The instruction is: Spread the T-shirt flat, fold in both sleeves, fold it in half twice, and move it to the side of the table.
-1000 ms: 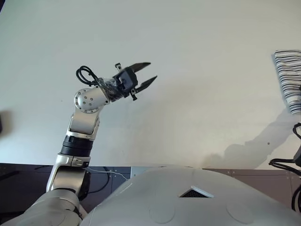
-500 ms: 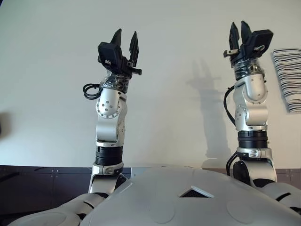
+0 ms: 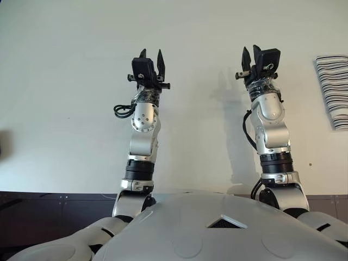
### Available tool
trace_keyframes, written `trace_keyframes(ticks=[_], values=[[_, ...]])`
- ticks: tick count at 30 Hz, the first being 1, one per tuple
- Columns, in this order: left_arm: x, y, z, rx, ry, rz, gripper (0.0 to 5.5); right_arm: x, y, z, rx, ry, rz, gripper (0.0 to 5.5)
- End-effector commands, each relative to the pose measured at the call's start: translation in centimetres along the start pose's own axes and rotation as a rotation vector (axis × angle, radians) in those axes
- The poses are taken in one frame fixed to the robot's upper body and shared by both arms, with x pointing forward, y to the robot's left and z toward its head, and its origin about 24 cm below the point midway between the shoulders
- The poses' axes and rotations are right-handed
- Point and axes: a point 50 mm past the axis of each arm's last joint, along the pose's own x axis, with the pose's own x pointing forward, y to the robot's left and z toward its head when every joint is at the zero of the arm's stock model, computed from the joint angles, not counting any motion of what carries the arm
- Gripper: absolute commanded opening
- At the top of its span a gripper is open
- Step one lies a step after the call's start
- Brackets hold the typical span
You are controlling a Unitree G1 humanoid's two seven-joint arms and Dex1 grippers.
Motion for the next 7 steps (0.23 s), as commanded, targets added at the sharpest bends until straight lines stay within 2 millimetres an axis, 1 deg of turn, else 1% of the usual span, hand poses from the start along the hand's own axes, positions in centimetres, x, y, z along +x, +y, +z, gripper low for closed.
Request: trace_keyframes(ticks=[1, 4, 7], values=[[0.59, -0.35, 0.25, -0.009, -0.011, 0.010, 2.05, 0.48, -0.03, 0.23, -0.023, -0.005, 0.010, 1.24], [0.81, -1.24, 0.42, -0.010, -0.025, -0.035, 2.05, 0.63, -0.17, 0.08, -0.041, 0.005, 0.016, 1.24], [1.06, -1.15, 0.29, -0.009, -0.026, -0.032, 2.05, 0.79, -0.21, -0.11, -0.054, 0.013, 0.025, 1.24]])
